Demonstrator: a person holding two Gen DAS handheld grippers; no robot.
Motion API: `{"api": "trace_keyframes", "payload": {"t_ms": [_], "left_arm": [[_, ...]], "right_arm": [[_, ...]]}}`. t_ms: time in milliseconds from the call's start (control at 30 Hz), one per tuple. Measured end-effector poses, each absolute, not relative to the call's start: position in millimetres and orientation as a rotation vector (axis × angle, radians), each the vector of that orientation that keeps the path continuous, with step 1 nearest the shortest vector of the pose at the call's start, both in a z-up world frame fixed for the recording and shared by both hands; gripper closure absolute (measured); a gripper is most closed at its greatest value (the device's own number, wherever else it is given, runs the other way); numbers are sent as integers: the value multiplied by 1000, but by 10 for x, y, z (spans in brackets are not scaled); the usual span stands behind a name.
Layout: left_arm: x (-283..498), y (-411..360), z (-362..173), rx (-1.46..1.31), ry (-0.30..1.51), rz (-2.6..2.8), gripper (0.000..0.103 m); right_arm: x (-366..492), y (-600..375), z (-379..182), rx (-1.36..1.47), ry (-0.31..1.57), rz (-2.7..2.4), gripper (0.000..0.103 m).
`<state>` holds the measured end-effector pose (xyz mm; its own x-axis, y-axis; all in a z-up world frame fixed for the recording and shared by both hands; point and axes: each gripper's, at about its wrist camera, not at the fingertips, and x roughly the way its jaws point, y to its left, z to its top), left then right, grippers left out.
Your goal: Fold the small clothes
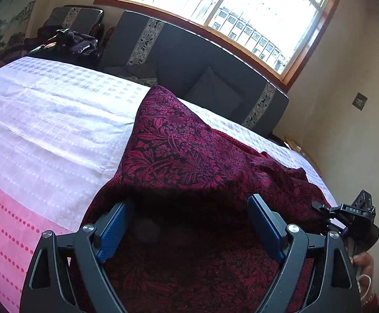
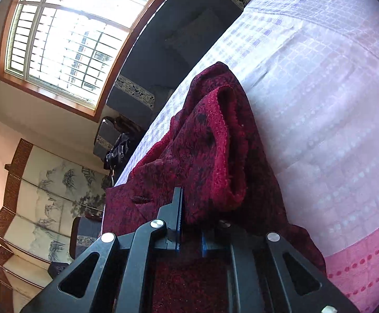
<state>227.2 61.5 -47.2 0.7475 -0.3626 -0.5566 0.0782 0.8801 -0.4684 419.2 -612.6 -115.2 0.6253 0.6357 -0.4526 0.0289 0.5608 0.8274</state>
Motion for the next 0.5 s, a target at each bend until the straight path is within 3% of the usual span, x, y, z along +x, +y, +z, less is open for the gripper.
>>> {"api": "trace_keyframes", "payload": {"t_ms": [33, 100, 133, 167, 233, 267, 500], "left_arm": [[2285, 636, -491, -450, 698, -244, 15], [2300, 658, -519, -467, 711, -234, 15], [2300, 661, -529, -470, 715, -231, 15], [2303, 660, -535, -469, 718, -227, 15], [2307, 652, -541, -463, 728, -209, 15], [2311, 657, -550, -464, 732, -198, 15], [2272, 767, -625, -529, 742, -122, 15]], "right_arm": [[4192, -6175, -1172, 955, 831, 416, 88], [4190, -6282, -1179, 1032, 811, 432, 70], [4195, -6342, -1169, 1056, 787, 431, 67], [4208, -6378, -1140, 1048, 773, 418, 67], [4294, -6406, -1136, 1001, 808, 367, 88], [4344, -6385, -1169, 997, 839, 354, 93], [4539, -6012, -873, 808, 799, 430, 93]]}}
